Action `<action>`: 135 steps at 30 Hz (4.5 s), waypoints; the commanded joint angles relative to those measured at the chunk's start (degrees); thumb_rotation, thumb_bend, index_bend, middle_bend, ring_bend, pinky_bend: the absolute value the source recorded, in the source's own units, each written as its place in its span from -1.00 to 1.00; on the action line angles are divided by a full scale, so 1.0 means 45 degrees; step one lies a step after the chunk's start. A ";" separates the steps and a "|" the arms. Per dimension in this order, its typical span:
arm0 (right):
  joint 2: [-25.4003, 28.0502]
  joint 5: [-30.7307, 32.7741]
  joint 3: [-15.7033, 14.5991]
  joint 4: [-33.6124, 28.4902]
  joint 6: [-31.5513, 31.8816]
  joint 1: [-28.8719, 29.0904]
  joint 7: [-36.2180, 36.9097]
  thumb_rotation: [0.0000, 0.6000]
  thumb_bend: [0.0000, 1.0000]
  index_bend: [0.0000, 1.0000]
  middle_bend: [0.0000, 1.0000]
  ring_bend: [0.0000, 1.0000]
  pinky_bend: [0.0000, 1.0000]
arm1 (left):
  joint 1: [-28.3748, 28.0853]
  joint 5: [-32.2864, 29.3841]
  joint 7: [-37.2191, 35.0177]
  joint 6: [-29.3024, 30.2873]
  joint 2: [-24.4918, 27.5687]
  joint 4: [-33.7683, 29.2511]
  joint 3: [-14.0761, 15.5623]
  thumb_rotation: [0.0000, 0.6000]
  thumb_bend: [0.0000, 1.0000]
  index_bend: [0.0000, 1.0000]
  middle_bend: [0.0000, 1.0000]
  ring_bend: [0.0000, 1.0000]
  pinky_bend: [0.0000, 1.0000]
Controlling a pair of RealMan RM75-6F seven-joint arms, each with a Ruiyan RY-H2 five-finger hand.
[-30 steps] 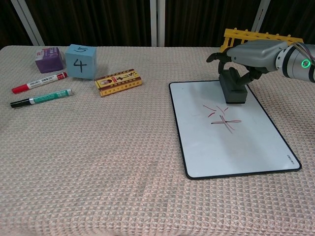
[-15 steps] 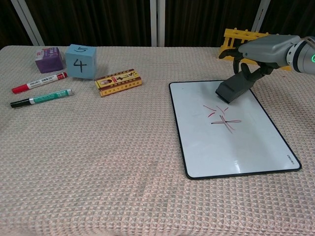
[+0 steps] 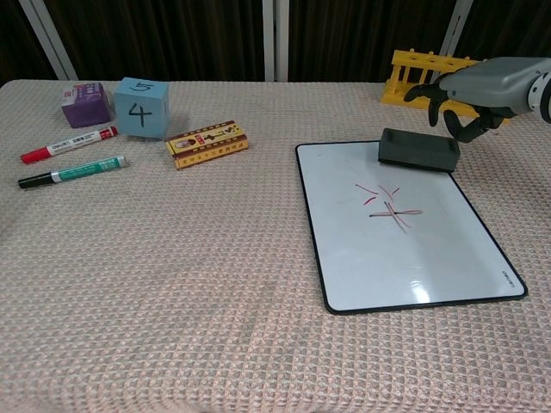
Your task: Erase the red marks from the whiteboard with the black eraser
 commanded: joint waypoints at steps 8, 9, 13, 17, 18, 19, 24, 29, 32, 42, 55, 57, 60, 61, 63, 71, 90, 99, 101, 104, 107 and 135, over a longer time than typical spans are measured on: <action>0.0686 0.2338 -0.0020 -0.2002 0.0425 -0.0012 -0.1429 0.93 -0.25 -1.00 -0.84 -1.00 -1.00 | -0.0057 -0.0063 -0.0091 -0.0175 -0.0051 0.0139 0.0042 0.59 -0.75 -0.85 -0.89 -0.97 -0.67; 0.0728 0.2836 -0.0045 -0.2189 0.0468 0.0112 -0.1781 0.98 -0.25 -1.00 -0.84 -1.00 -1.00 | -0.0057 -0.0088 -0.0064 -0.0192 -0.0056 0.0128 0.0045 0.58 -0.75 -0.85 -0.89 -0.97 -0.67; 0.0730 0.4662 -0.0249 -0.2675 0.0739 0.0696 -0.3079 1.00 -0.30 -1.00 -0.93 -1.00 -1.00 | -0.0036 -0.0198 0.0081 -0.0220 -0.0028 0.0031 0.0050 0.58 -0.75 -0.85 -0.89 -0.97 -0.67; 0.0283 0.5890 -0.0117 -0.2444 0.0909 0.1016 -0.3231 1.00 -0.31 -1.00 -0.88 -1.00 -1.00 | -0.0019 -0.0361 0.0008 -0.0256 0.0003 0.0042 0.0015 0.58 -0.75 -0.85 -0.89 -0.97 -0.67; 0.0131 0.6227 -0.0016 -0.2289 0.0824 0.1065 -0.3061 1.00 -0.31 -1.00 -0.86 -1.00 -1.00 | -0.0013 -0.0453 -0.0014 -0.0304 0.0016 0.0050 0.0008 0.58 -0.75 -0.85 -0.89 -0.97 -0.67; 0.0052 0.6453 0.0017 -0.2193 0.0735 0.1125 -0.3004 1.00 -0.31 -1.00 -0.85 -1.00 -1.00 | -0.0011 -0.0506 -0.0022 -0.0336 0.0031 0.0054 0.0007 0.58 -0.75 -0.84 -0.89 -0.97 -0.67; -0.0361 0.6600 -0.0053 -0.1810 0.0882 0.1350 -0.3040 1.00 -0.31 -1.00 -0.81 -1.00 -0.96 | 0.0048 -0.0651 -0.0084 -0.0295 0.0120 0.0134 -0.0027 0.57 -0.75 -0.83 -0.89 -0.97 -0.66; -0.0677 0.6879 -0.0110 -0.1566 0.0864 0.1498 -0.3021 1.00 -0.33 -1.00 -0.77 -1.00 -0.92 | 0.0072 -0.0619 -0.0041 -0.0163 -0.0004 0.0367 -0.0064 0.57 -0.75 -0.83 -0.89 -0.97 -0.67; -0.0799 0.7175 -0.0156 -0.1497 0.0814 0.1617 -0.3080 1.00 -0.33 -1.00 -0.74 -1.00 -0.92 | 0.0055 -0.0602 -0.0124 -0.0216 -0.0027 0.0442 -0.0044 0.57 -0.75 -0.83 -0.89 -0.97 -0.67; -0.1203 0.7154 -0.0237 -0.1201 0.1227 0.1713 -0.3092 1.00 -0.34 -1.00 -0.69 -0.95 -0.88 | 0.0021 -0.0430 -0.0394 -0.0252 -0.0089 0.0688 0.0023 0.57 -0.75 -0.83 -0.89 -0.97 -0.66; -0.1468 0.6637 -0.0263 -0.1022 0.1679 0.1500 -0.2955 1.00 -0.33 -0.86 -0.56 -0.84 -0.76 | -0.0119 0.0024 -0.0785 -0.0534 -0.0129 0.0663 0.0298 0.56 -0.75 -0.83 -0.89 -0.97 -0.67; -0.1498 0.6525 -0.0285 -0.0960 0.1702 0.1470 -0.2955 1.00 -0.33 -0.79 -0.51 -0.81 -0.71 | -0.0125 0.0017 -0.0755 -0.0551 -0.0157 0.0672 0.0305 0.56 -0.75 -0.83 -0.89 -0.97 -0.67; -0.1541 0.6403 -0.0266 -0.0826 0.1717 0.1444 -0.2942 1.00 -0.32 -0.72 -0.45 -0.78 -0.65 | -0.0138 -0.0004 -0.0713 -0.0581 -0.0180 0.0677 0.0308 0.56 -0.75 -0.83 -0.89 -0.97 -0.67; -0.1584 0.6277 -0.0244 -0.0767 0.1782 0.1407 -0.2885 1.00 -0.31 -0.68 -0.41 -0.76 -0.62 | -0.0139 -0.0011 -0.0713 -0.0581 -0.0186 0.0680 0.0306 0.57 -0.75 -0.83 -0.89 -0.97 -0.67; -0.1642 0.6067 -0.0226 -0.0680 0.1881 0.1350 -0.2818 1.00 -0.29 -0.62 -0.37 -0.72 -0.57 | -0.0142 -0.0032 -0.0711 -0.0589 -0.0194 0.0690 0.0301 0.57 -0.75 -0.83 -0.89 -0.97 -0.66; -0.1849 0.5498 -0.0113 -0.0402 0.2030 0.1131 -0.2573 1.00 -0.25 -0.43 -0.29 -0.60 -0.45 | -0.0192 -0.0075 -0.0716 -0.0714 -0.0219 0.0732 0.0322 0.56 -0.75 -0.83 -0.89 -0.97 -0.66; -0.1650 0.1659 0.0054 -0.0235 0.2690 -0.0061 -0.0168 1.00 -0.12 0.19 0.05 -0.18 0.00 | -0.0227 -0.0254 -0.0664 -0.0881 -0.0305 0.0745 0.0346 0.57 -0.75 -0.83 -0.89 -0.97 -0.66; -0.0290 0.0054 -0.0859 -0.2598 0.2187 -0.0538 -0.0080 1.00 -0.12 0.19 0.05 -0.18 0.00 | -0.0270 -0.0254 -0.0551 -0.1000 -0.0377 0.0697 0.0400 0.57 -0.75 -0.83 -0.89 -0.97 -0.66; 0.0027 -0.0392 -0.1167 -0.3177 0.2133 -0.0678 -0.0115 1.00 -0.12 0.19 0.05 -0.18 0.00 | -0.0265 -0.0233 -0.0494 -0.0993 -0.0400 0.0687 0.0420 0.56 -0.75 -0.83 -0.89 -0.97 -0.66; 0.0312 -0.1068 -0.1577 -0.3770 0.2223 -0.1016 0.0099 1.00 -0.12 0.19 0.05 -0.18 0.00 | -0.0235 -0.0255 -0.0510 -0.0967 -0.0413 0.0681 0.0432 0.57 -0.75 -0.83 -0.89 -0.97 -0.66; 0.0485 -0.1932 -0.2051 -0.4000 0.2407 -0.1392 0.0291 1.00 -0.12 0.21 0.06 -0.18 0.00 | -0.0209 -0.0308 -0.0557 -0.0951 -0.0416 0.0740 0.0426 0.57 -0.75 -0.83 -0.89 -0.97 -0.66; -0.0815 -0.4977 -0.2092 -0.2200 0.3130 -0.2650 0.0272 1.00 -0.12 0.27 0.09 -0.15 0.01 | -0.0189 -0.0323 -0.0822 -0.0975 -0.0348 0.0908 0.0458 0.57 -0.75 -0.83 -0.90 -0.97 -0.66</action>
